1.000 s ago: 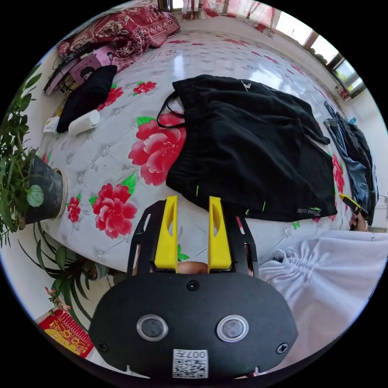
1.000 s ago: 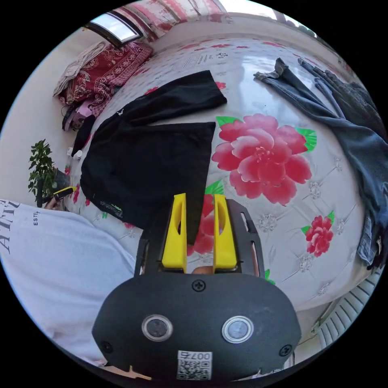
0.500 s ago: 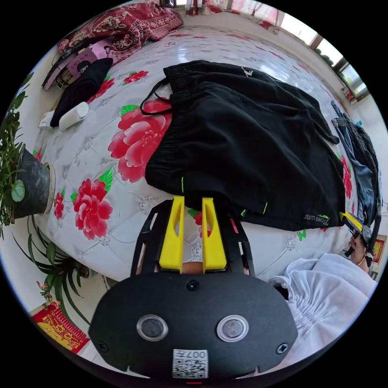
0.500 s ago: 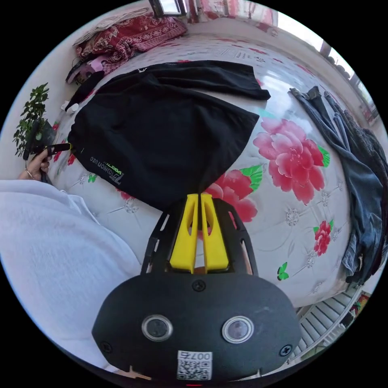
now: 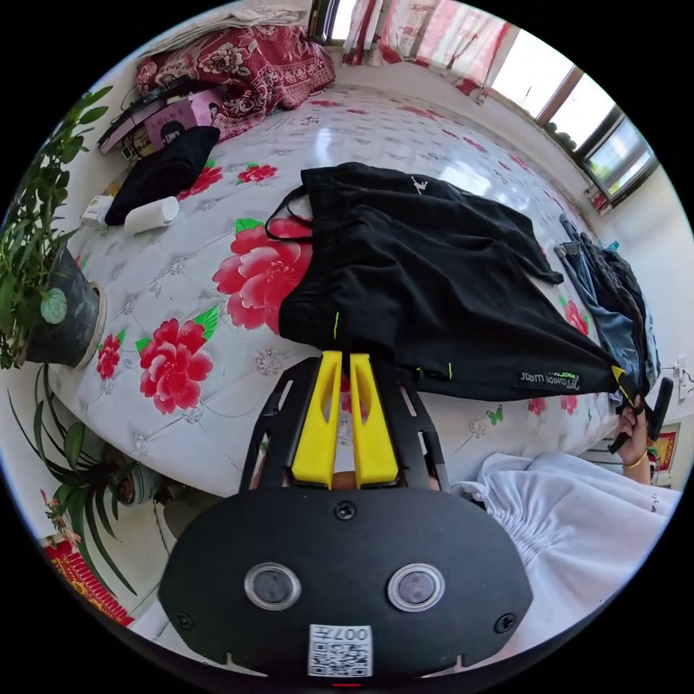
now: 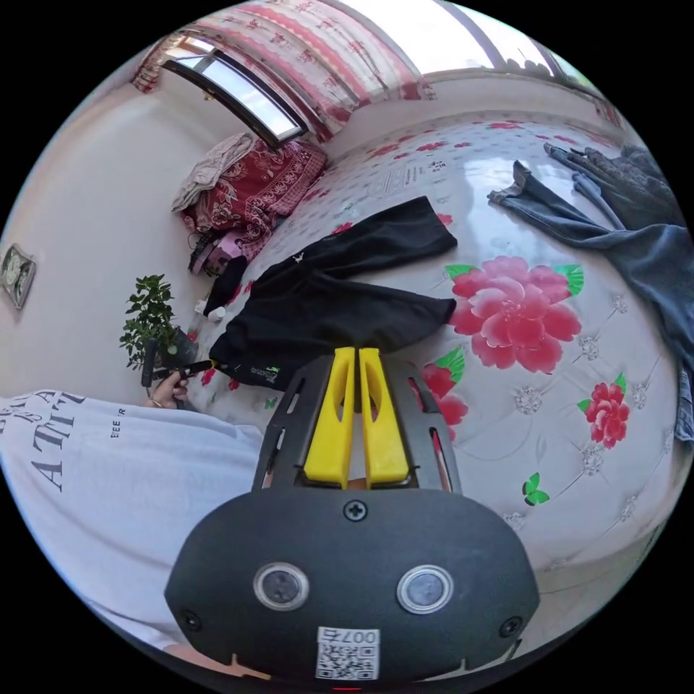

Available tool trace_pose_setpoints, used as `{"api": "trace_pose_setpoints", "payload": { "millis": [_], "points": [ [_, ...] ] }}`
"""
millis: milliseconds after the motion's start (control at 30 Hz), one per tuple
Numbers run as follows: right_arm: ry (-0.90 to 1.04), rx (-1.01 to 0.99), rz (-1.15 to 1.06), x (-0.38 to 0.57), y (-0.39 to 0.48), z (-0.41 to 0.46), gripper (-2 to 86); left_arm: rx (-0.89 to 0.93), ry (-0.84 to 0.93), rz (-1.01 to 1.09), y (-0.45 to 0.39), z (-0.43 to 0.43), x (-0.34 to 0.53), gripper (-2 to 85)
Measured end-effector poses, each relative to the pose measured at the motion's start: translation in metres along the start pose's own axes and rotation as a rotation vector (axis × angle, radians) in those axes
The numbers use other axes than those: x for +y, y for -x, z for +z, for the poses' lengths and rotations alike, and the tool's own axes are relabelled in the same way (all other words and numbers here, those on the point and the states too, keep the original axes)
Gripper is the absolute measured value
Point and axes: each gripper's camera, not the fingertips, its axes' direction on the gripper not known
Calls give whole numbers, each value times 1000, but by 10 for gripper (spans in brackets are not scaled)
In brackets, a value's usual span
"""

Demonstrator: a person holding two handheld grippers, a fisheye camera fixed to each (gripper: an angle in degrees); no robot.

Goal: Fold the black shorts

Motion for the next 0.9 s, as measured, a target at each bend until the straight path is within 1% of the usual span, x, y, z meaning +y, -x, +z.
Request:
{"api": "trace_pose_setpoints", "payload": {
  "millis": [233, 367, 500, 700, 767, 900],
  "points": [
    [-85, -122, 11, 15, -3, -42, -3, 25, -58, 48, 1, -51, 32, -7],
    [-68, -177, 31, 24, -6, -50, -3, 36, -52, 36, 4, -68, 52, -7],
    [-33, -203, 65, 15, -15, -43, -3, 94, -46, -19, 8, -61, 44, -7],
    [-73, -252, 34, -49, -8, -39, -2, 120, -77, -35, 1, -60, -4, -5],
    [-81, -261, 23, -78, -6, -34, -2, 132, -86, -37, -1, -56, -37, -2],
    [-19, -171, 87, -170, -5, 9, -1, 134, -86, -72, -4, -28, -109, 13]
  ]
}}
